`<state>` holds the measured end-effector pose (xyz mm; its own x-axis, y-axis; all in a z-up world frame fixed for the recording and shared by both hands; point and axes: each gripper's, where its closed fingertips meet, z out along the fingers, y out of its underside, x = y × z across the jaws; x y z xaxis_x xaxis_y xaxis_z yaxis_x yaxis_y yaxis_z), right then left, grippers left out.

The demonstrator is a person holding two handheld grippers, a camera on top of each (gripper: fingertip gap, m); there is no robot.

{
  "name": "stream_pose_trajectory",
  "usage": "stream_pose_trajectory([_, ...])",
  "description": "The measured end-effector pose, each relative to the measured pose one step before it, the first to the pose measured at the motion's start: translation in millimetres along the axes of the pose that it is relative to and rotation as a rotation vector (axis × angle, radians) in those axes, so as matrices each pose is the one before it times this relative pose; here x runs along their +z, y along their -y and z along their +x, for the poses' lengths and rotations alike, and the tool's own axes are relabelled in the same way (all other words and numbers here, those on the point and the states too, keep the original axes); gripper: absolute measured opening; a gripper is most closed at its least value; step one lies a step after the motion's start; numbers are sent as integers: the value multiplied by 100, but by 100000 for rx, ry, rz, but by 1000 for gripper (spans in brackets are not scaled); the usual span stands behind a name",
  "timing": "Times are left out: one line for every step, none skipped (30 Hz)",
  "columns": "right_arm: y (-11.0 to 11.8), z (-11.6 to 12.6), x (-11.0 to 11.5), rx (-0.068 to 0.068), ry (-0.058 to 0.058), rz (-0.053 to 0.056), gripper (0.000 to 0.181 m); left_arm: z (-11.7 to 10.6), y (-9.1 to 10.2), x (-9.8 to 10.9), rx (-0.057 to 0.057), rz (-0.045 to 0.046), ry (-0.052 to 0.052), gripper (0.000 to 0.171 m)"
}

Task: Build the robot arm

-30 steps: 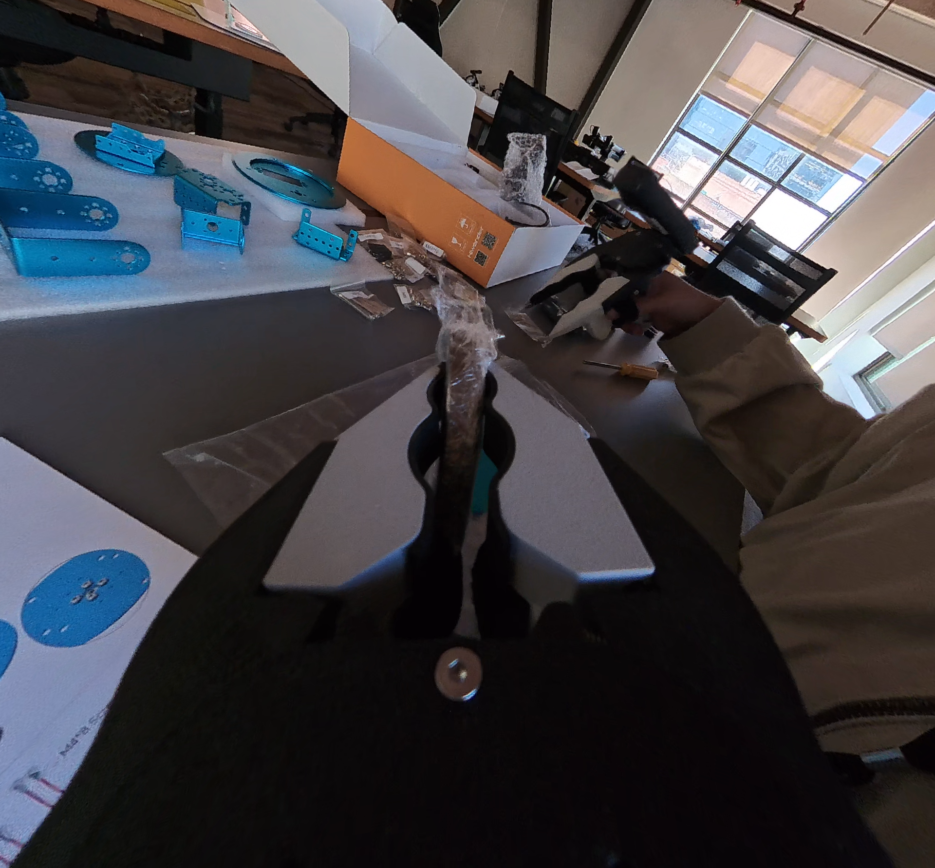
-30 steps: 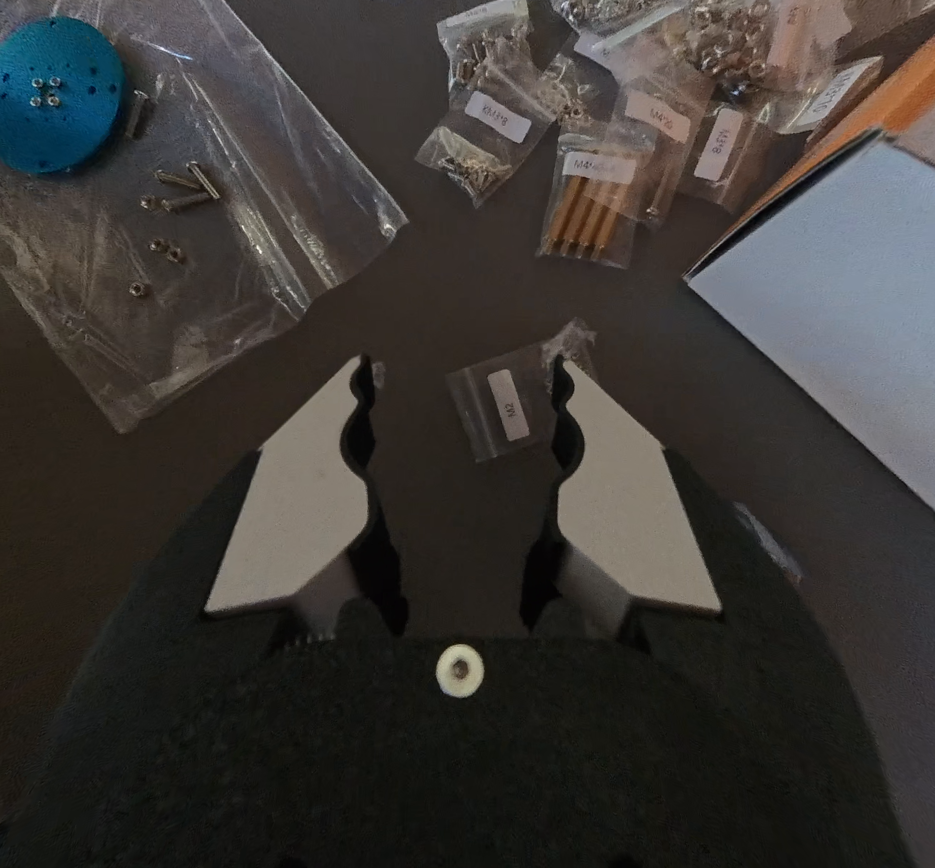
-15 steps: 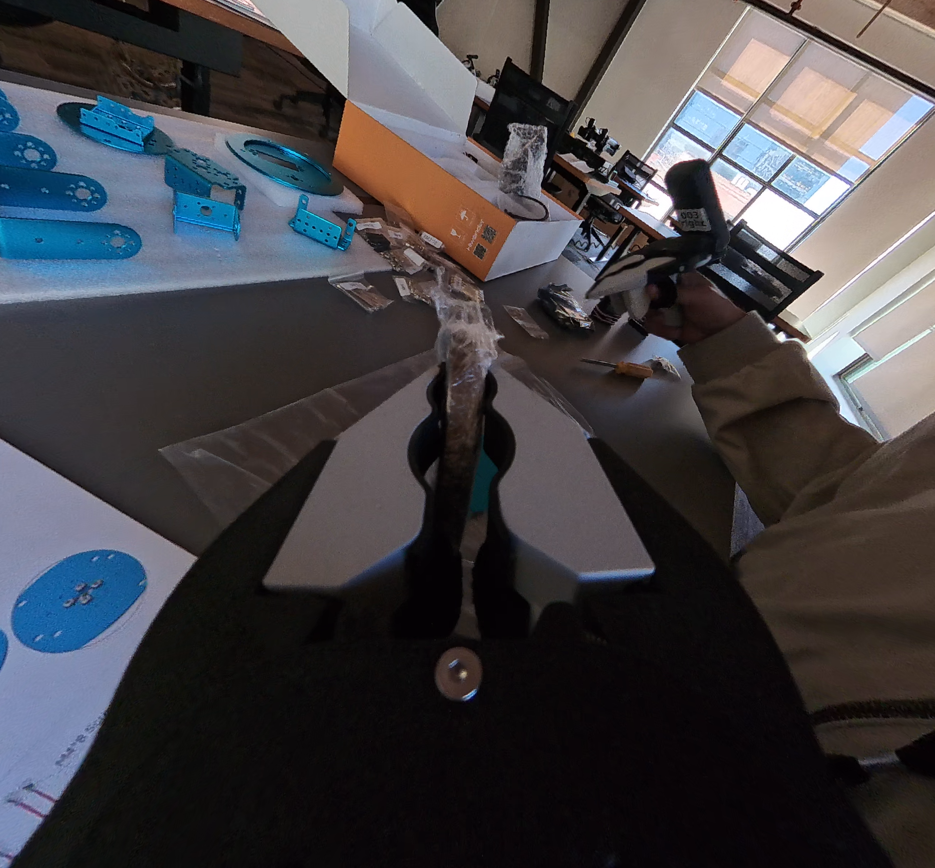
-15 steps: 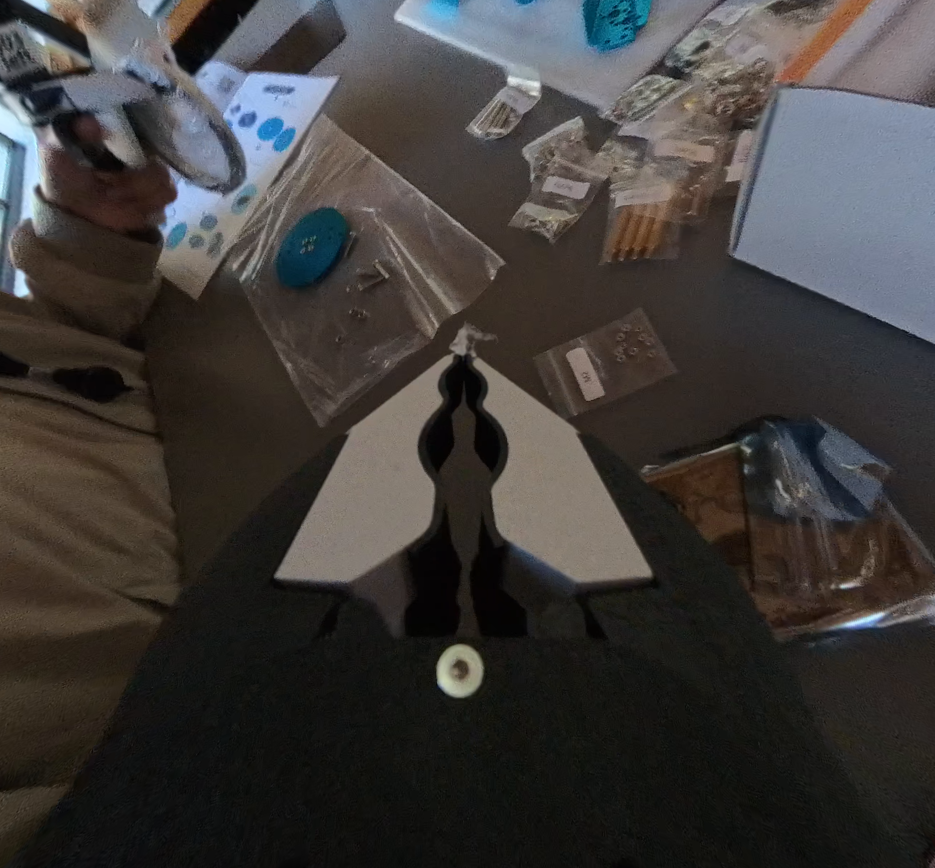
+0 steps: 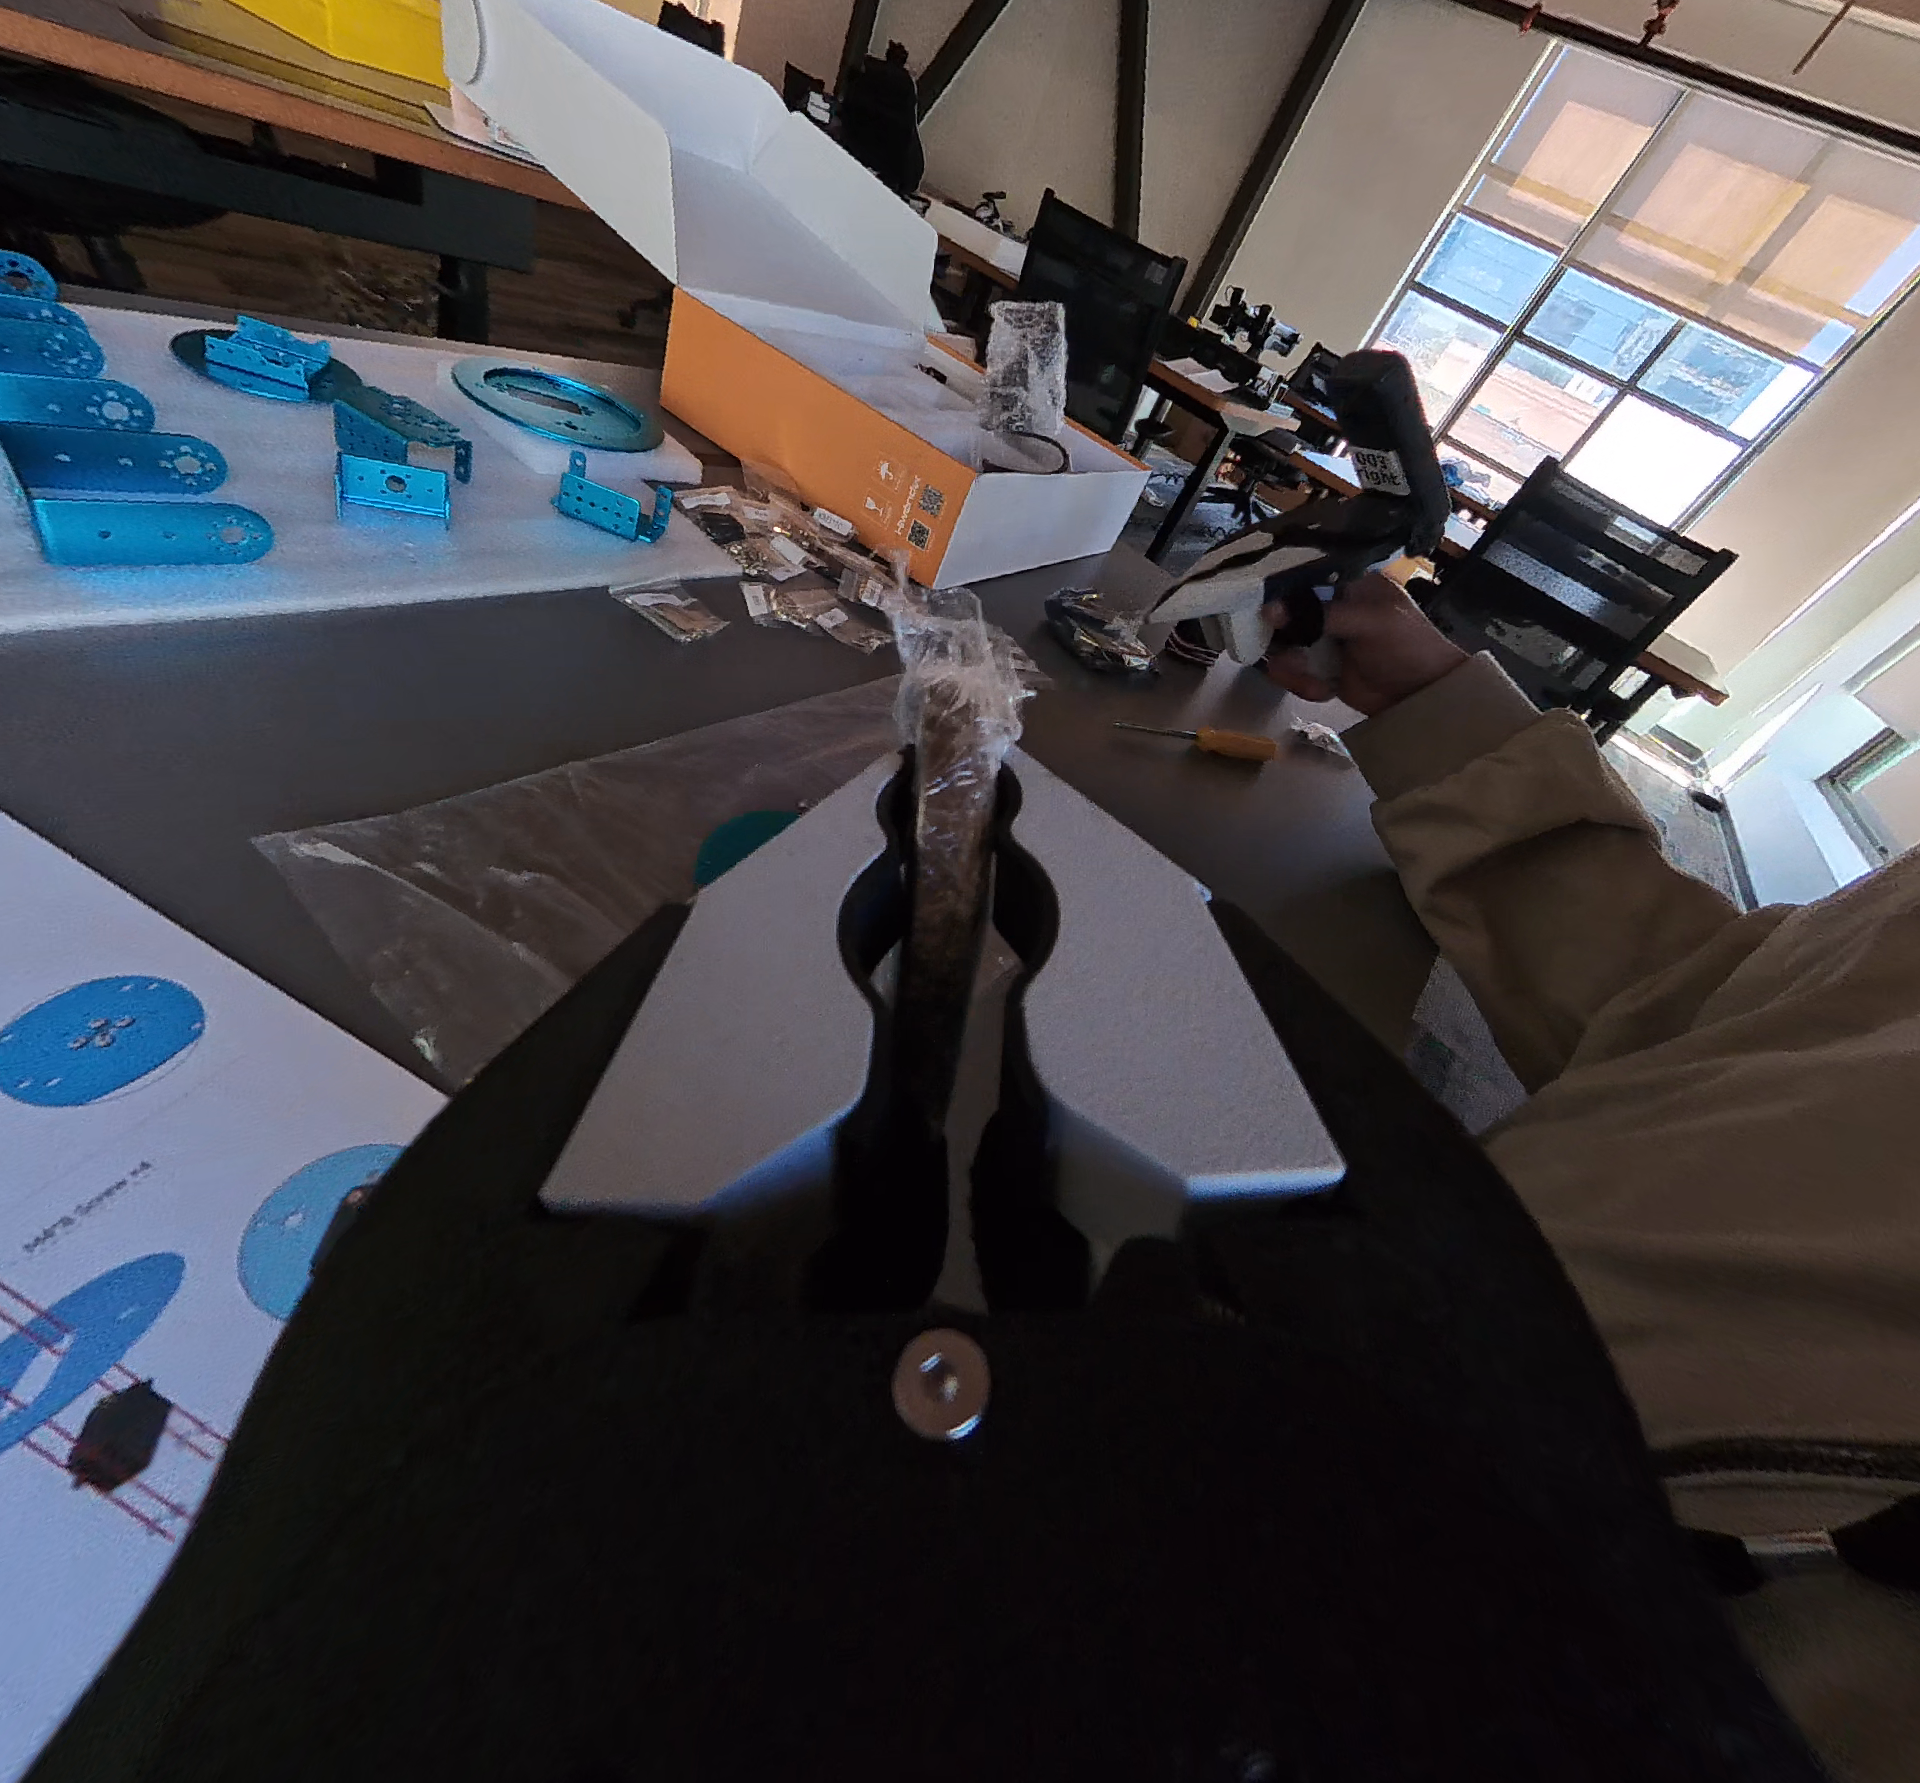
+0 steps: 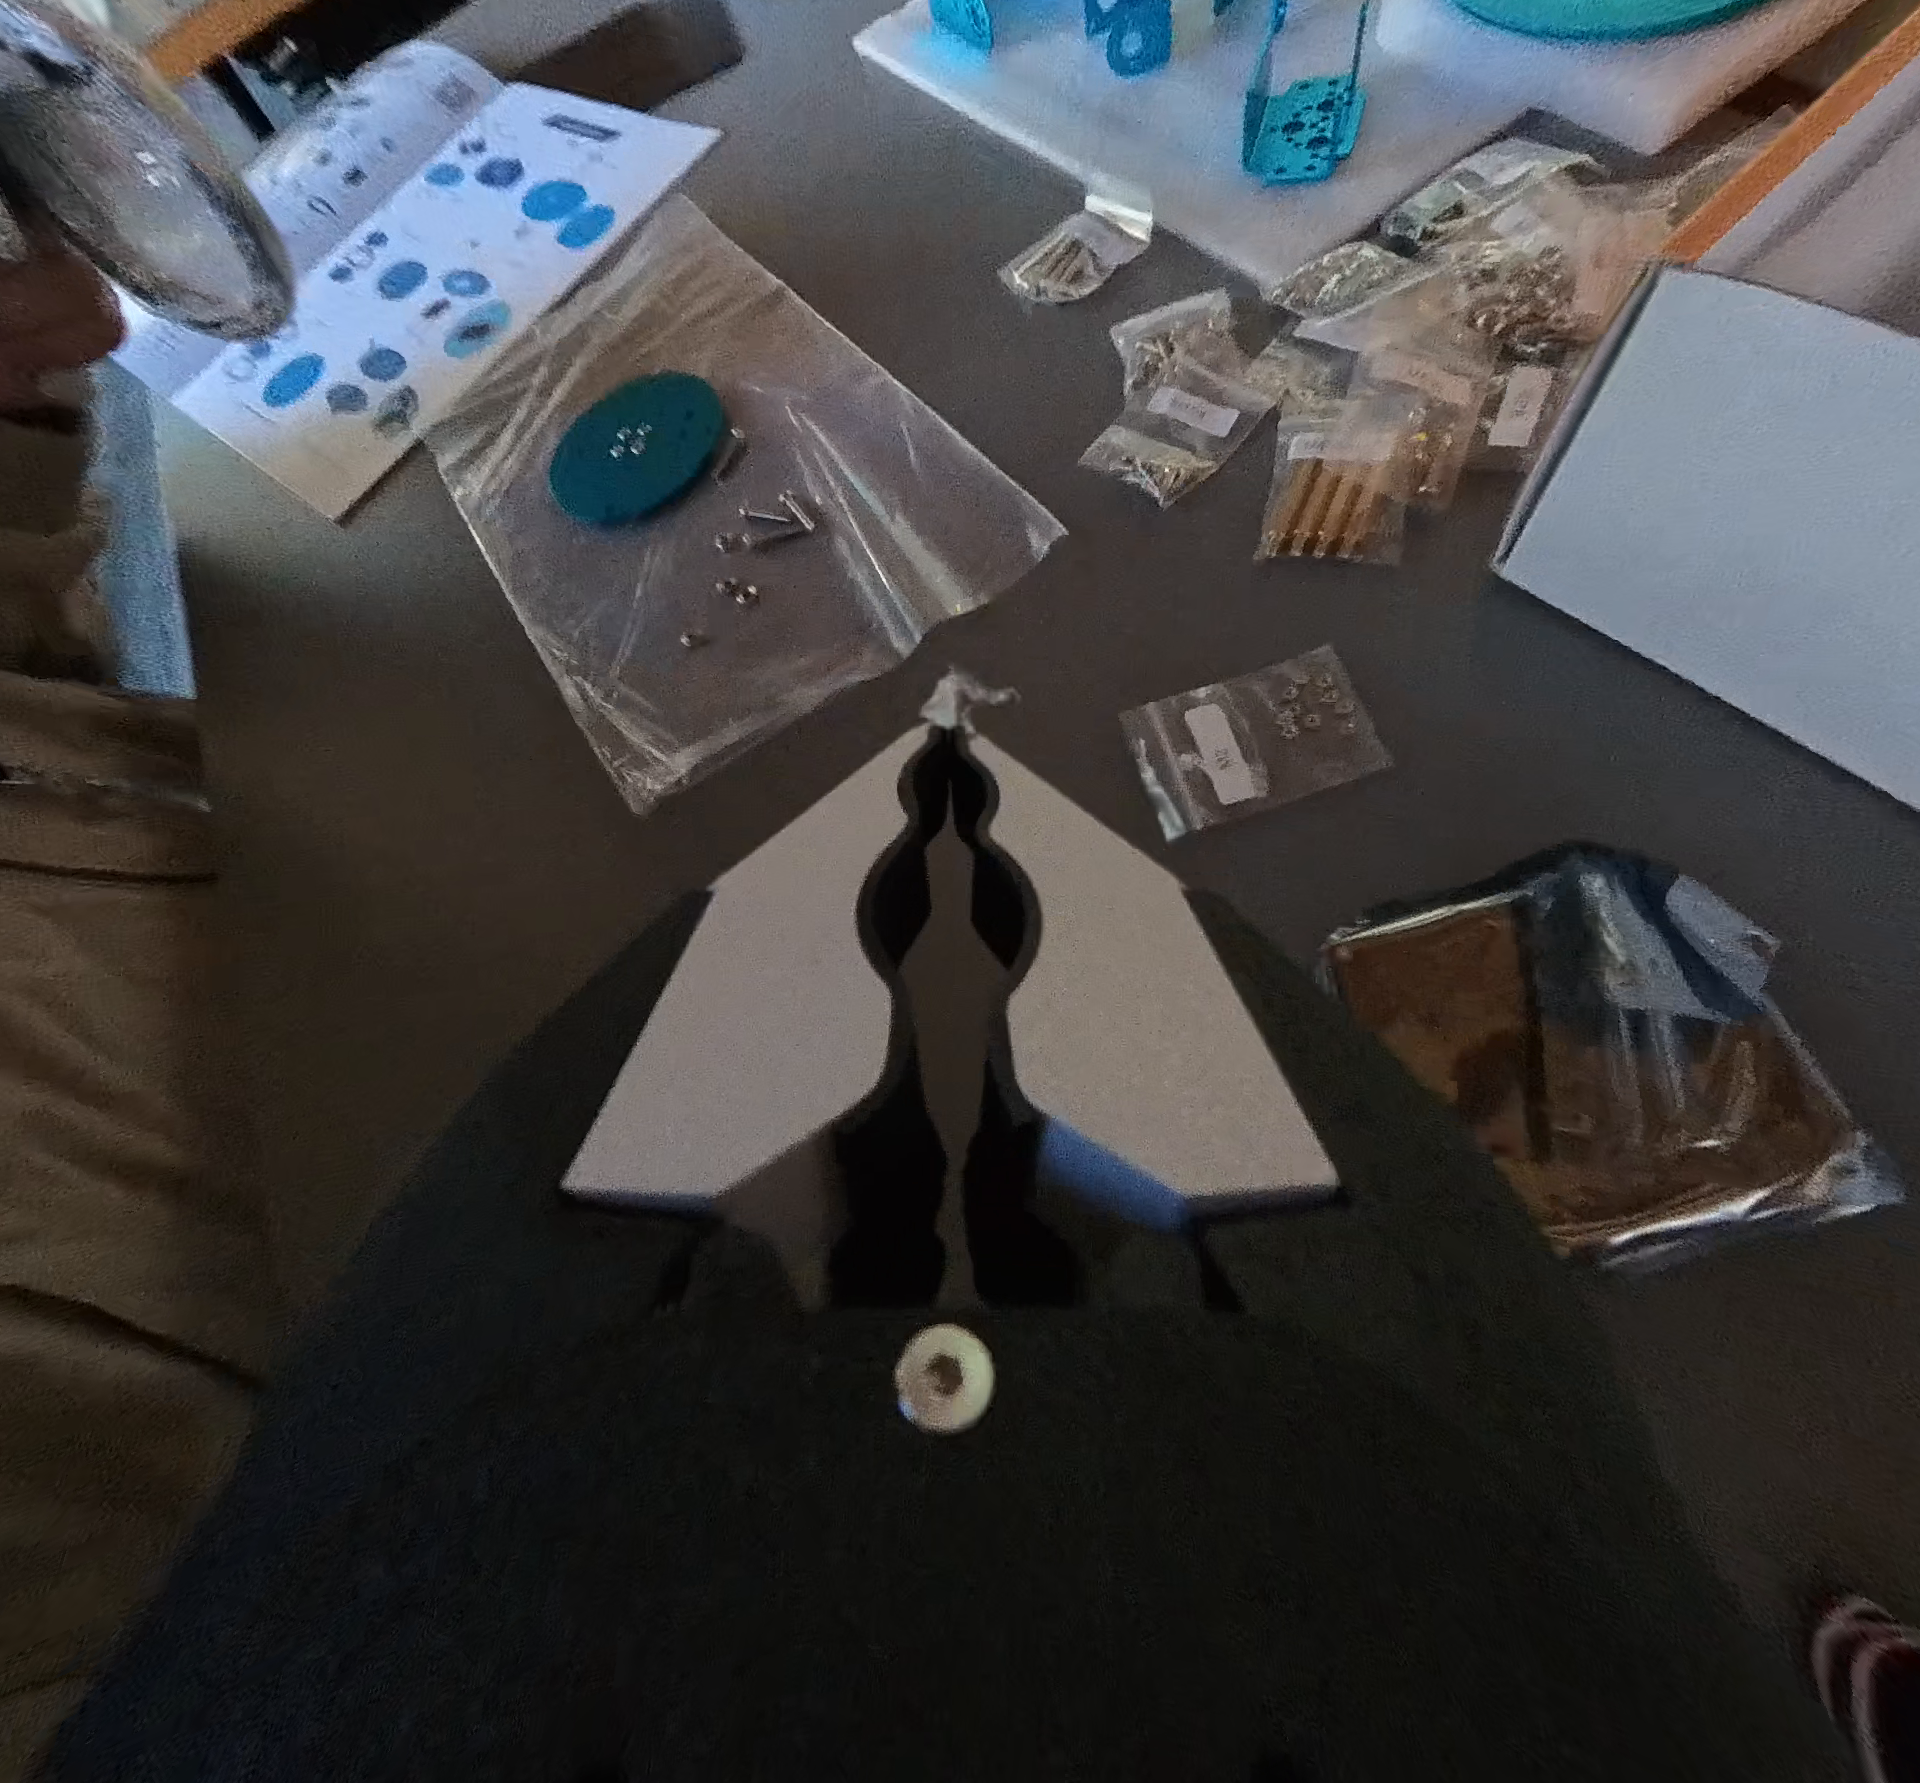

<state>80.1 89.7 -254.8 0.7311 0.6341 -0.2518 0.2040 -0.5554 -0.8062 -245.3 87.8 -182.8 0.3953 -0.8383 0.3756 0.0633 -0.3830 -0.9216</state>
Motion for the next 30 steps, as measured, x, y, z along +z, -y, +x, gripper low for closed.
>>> stream_pose_trajectory([-256, 121, 161, -4053, -3815, -1464, 0, 275, -117, -160, -638, 173, 135, 9])
stream_pose_trajectory([-41, -50, 253, -3781, -2967, -67, 1, 285, -158, -86, -381, 98, 16, 9])
stream_pose_trajectory([201, 47, 289, -865, -2446, 2000, 30, 279, -184, -26, -134, -120, -228, 9])
stream_pose_trajectory([-138, 164, 223, 621, -2232, -698, 40, 247, -213, 13, -166, -385, -199, 9])
stream_pose_trajectory([-353, -93, 113, 467, 226, -2424, 33, 209, -165, 45, -94, -432, -93, 9])
stream_pose_trajectory([-328, -199, 91, 296, 1383, -1542, 25, 165, -113, 78, -79, -329, -181, 9])
stream_pose_trajectory([-355, 425, 162, 653, -1492, -1659, 32, 122, -53, 98, -214, -204, -315, 9])
stream_pose_trajectory([-477, 438, 232, 1790, -1365, -2194, 46, 52, 0, 139, -190, -53, -481, 9])
stream_pose_trajectory([-665, 80, 448, 2601, 2067, -3861, 59, -30, -5, 202, -243, -70, -613, 9])
stream_pose_trajectory([-510, 540, 491, 2298, -500, -3912, 67, -109, -15, 288, -387, -239, -568, 9])
stream_pose_trajectory([-452, 511, 506, 1033, -1388, -2962, 70, -185, -34, 351, -373, -536, -390, 9])
stream_pose_trajectory([-752, 101, 568, 473, 482, -4885, 73, -237, -43, 389, -299, -728, -26, 9])
stream_pose_trajectory([-1022, 538, 531, 1399, -1742, -6700, 84, -277, -10, 393, -139, -644, 414, 9])
stream_pose_trajectory([-458, 631, 178, 39, -2978, -2913, 85, -246, 31, 373, 98, -485, 474, 9])
stream_pose_trajectory([231, -164, -270, 589, 1599, 1563, 90, -194, 107, 384, 319, -309, 263, 9])
stream_pose_trajectory([279, -281, -417, 1050, 3085, 1236, 92, -153, 144, 399, 196, -180, -53, 9])
stream_pose_trajectory([698, -168, -702, 1061, 1473, 4726, 90, -107, 185, 448, 13, -63, -424, 9])
stream_pose_trajectory([900, -666, -844, 742, 3841, 6173, 84, -66, 196, 499, 8, -9, -830, 9])
stream_pose_trajectory([777, -1295, -765, 621, 6946, 5211, 75, -25, 177, 546, 82, -159, -1090, 9])
stream_pose_trajectory([422, -1487, -543, 211, 7814, 3046, 62, -36, 146, 602, 87, -369, -1037, 9])
stream_pose_trajectory([157, -1714, -345, 194, 8269, 1825, 52, -56, 95, 657, -56, -540, -783, 9])
stream_pose_trajectory([460, -1738, -97, 134, 8267, 3944, 54, -95, 63, 723, -359, -652, -426, 9])
stream_pose_trajectory([815, -1490, 79, -489, 6336, 6193, 55, -69, -23, 831, -628, -1035, -279, 9])
stream_pose_trajectory([748, -1615, 364, -1605, 6529, 6053, 55, 32, -179, 942, -785, -1836, -533, 9])
stream_pose_trajectory([294, -1468, 704, -2513, 6125, 3027, 55, 194, -310, 1064, -909, -2622, -1047, 9])
stream_pose_trajectory([-22, -769, 943, -3771, 1870, 429, 57, 393, -355, 1148, -687, -2581, -1718, 9])
stream_pose_trajectory([51, -194, 1306, -4048, -1258, 586, 60, 591, -297, 1134, 191, -1889, -2465, 9])
stream_pose_trajectory([90, -320, 1293, -2872, -284, 573, 62, 611, -134, 1024, 621, -874, -2465, 9])
stream_pose_trajectory([40, -445, 1308, -1956, 875, -403, 64, 566, -38, 859, 484, -434, -2407, 9])
stream_pose_trajectory([96, -304, 1291, -1492, 276, -98, 65, 637, 94, 644, 730, 267, -2934, 9])
